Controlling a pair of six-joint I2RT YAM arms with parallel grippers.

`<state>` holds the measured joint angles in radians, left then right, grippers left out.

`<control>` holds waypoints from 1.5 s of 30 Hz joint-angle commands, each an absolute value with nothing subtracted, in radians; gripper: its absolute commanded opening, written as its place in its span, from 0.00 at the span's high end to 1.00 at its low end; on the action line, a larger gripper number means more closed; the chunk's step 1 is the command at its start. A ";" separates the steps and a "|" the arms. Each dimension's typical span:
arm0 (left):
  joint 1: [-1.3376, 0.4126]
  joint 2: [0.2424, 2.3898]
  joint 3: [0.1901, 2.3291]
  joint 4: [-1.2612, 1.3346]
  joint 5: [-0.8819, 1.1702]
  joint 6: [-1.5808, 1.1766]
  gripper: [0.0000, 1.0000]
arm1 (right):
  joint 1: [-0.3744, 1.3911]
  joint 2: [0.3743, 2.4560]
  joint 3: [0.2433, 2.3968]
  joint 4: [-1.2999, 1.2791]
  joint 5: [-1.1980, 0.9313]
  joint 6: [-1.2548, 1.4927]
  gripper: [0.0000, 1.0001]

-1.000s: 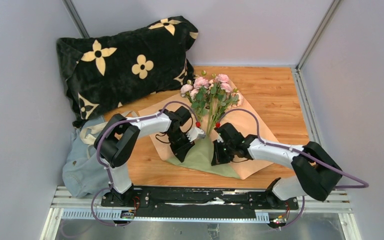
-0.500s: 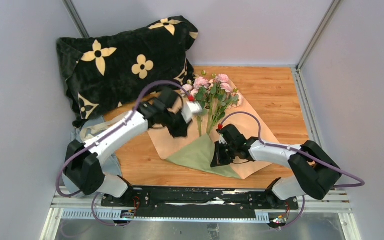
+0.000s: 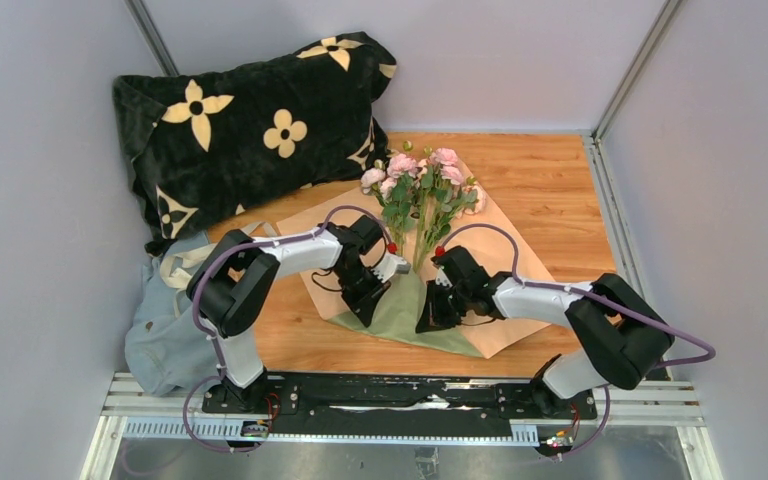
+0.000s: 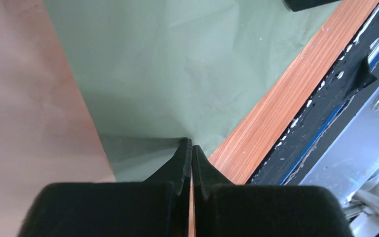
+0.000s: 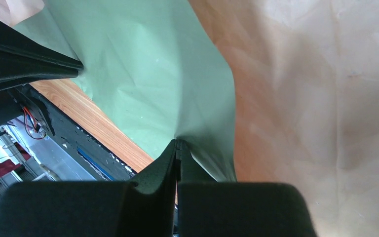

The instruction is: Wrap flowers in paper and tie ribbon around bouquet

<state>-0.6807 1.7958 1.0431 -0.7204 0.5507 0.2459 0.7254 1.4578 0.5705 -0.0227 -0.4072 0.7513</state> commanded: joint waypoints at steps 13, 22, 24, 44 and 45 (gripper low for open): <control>-0.550 1.882 1.057 -0.974 0.258 0.224 1.00 | 0.698 1.450 0.557 -0.221 -0.221 0.709 1.00; -0.509 1.917 1.085 -1.019 0.143 0.350 1.00 | 0.696 1.477 0.583 -0.225 -0.215 0.695 1.00; -0.487 1.913 1.082 -1.011 0.119 0.361 1.00 | 0.696 1.477 0.587 -0.227 -0.212 0.690 1.00; -0.695 1.776 1.100 -0.622 0.478 0.042 1.00 | 0.750 1.466 0.655 -0.263 -0.187 0.727 1.00; -0.695 1.788 1.094 -0.601 0.457 0.034 1.00 | 0.753 1.459 0.658 -0.279 -0.176 0.731 1.00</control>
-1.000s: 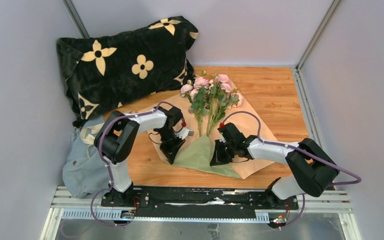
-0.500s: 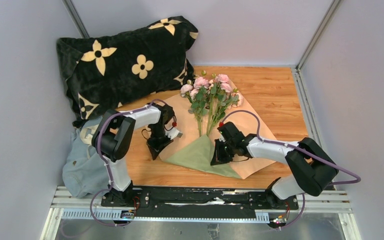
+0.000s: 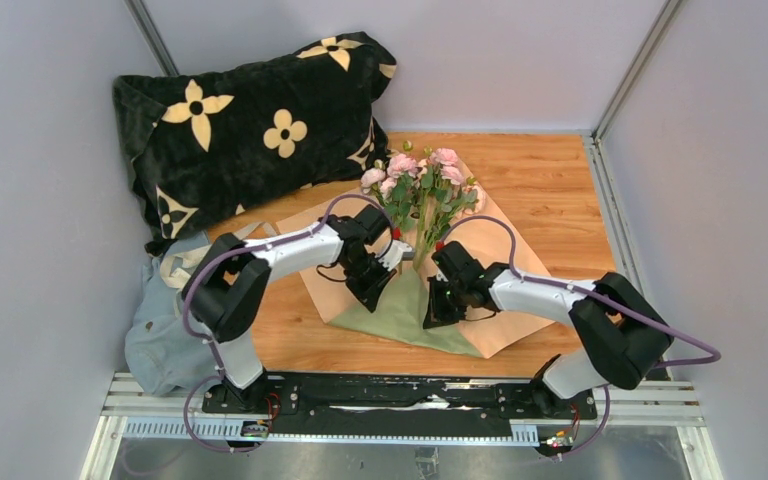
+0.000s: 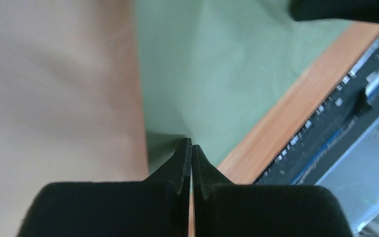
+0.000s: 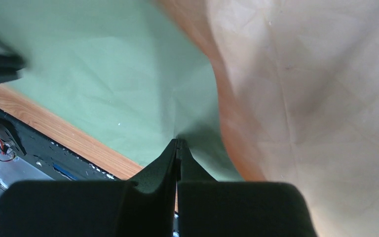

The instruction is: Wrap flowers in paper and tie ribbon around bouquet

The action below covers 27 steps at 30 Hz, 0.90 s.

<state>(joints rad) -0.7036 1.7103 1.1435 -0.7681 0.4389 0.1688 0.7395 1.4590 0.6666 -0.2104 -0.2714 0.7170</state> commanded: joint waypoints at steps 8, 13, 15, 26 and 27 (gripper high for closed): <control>-0.695 1.812 1.041 -0.552 0.416 0.034 1.00 | 0.870 1.240 0.731 -0.640 0.052 0.949 0.67; -0.695 1.804 1.034 -0.549 0.428 0.032 1.00 | 0.966 0.966 0.529 -0.633 0.092 1.446 0.53; -0.695 1.803 1.030 -0.546 0.437 0.030 1.00 | 0.987 0.879 0.451 -0.638 0.094 1.658 0.53; -0.695 1.769 1.009 -0.508 0.447 0.022 1.00 | 1.023 0.949 0.438 -0.811 0.219 2.047 0.28; -0.695 1.769 1.008 -0.506 0.449 0.020 1.00 | 1.023 0.951 0.426 -0.799 0.219 2.062 0.28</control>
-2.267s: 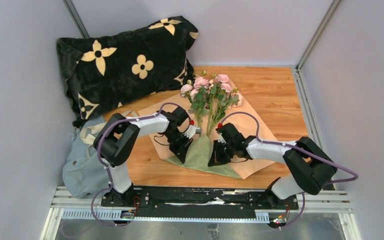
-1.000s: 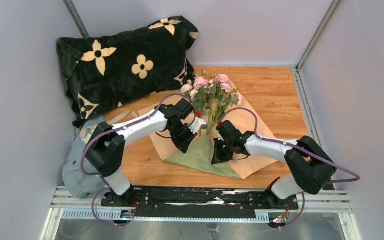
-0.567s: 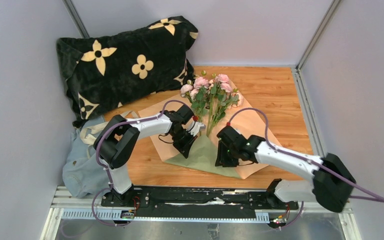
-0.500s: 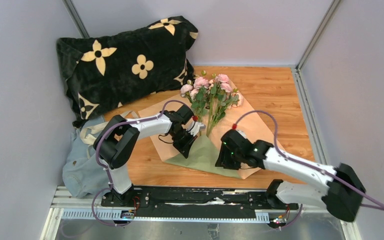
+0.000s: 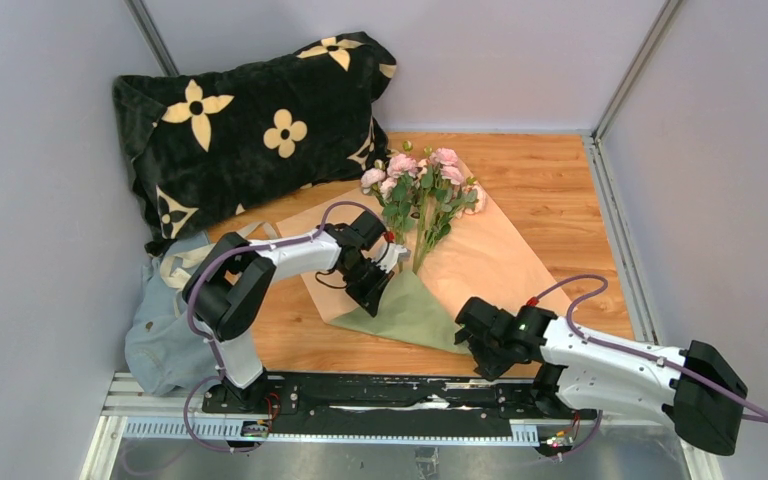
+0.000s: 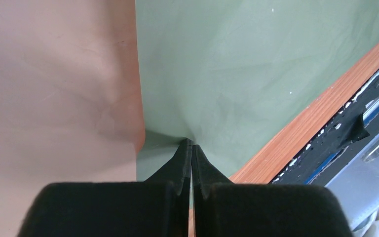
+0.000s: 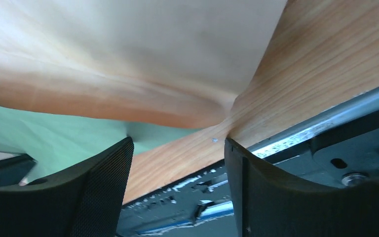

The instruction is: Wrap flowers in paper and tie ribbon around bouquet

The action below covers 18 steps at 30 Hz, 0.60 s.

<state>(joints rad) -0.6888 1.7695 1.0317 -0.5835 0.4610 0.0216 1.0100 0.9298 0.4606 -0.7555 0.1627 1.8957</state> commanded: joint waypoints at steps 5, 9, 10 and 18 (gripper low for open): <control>-0.695 1.776 1.013 -0.507 0.446 0.016 1.00 | 1.023 0.924 0.366 -0.790 0.256 2.116 0.48; -0.695 1.762 1.056 -0.514 0.442 0.009 1.00 | 1.022 0.902 0.347 -0.797 0.279 2.118 0.75; -0.695 1.753 1.071 -0.514 0.436 0.008 1.00 | 1.021 0.898 0.344 -0.796 0.283 2.117 0.80; -0.754 1.658 1.153 -0.513 0.465 0.033 0.94 | 1.020 0.917 0.420 -0.840 0.372 1.991 1.00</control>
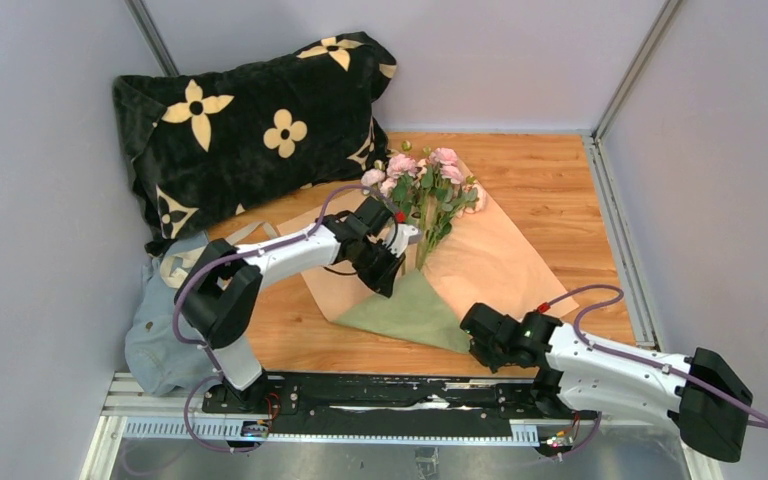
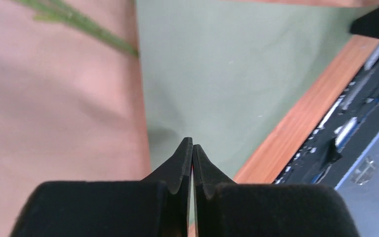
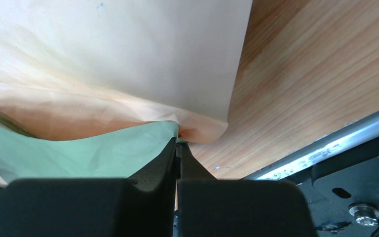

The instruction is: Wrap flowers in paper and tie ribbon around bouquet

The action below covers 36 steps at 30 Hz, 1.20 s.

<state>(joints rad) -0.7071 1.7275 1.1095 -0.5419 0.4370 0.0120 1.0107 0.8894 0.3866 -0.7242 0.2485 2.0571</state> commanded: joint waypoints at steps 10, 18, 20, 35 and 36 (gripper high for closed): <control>-0.815 1.885 1.227 -0.430 0.489 0.007 0.90 | 1.022 1.076 0.670 -0.954 0.489 1.701 1.00; -0.815 1.989 1.246 -0.388 0.439 0.016 0.90 | 1.072 1.197 0.875 -0.968 0.654 1.353 1.00; -0.814 2.003 1.249 -0.385 0.438 0.015 0.90 | 1.113 1.229 0.918 -0.878 0.692 1.188 1.00; -0.787 2.053 1.228 -0.337 0.455 0.005 0.90 | 1.181 1.079 0.740 -0.846 0.481 1.637 0.44; -0.787 2.052 1.225 -0.331 0.457 0.005 0.90 | 1.185 1.059 0.725 -0.808 0.482 1.681 0.42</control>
<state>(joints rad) -0.7933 1.9743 1.2560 -0.3836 0.5385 -0.0189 1.1671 1.1202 0.8070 -0.7967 0.5488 1.3613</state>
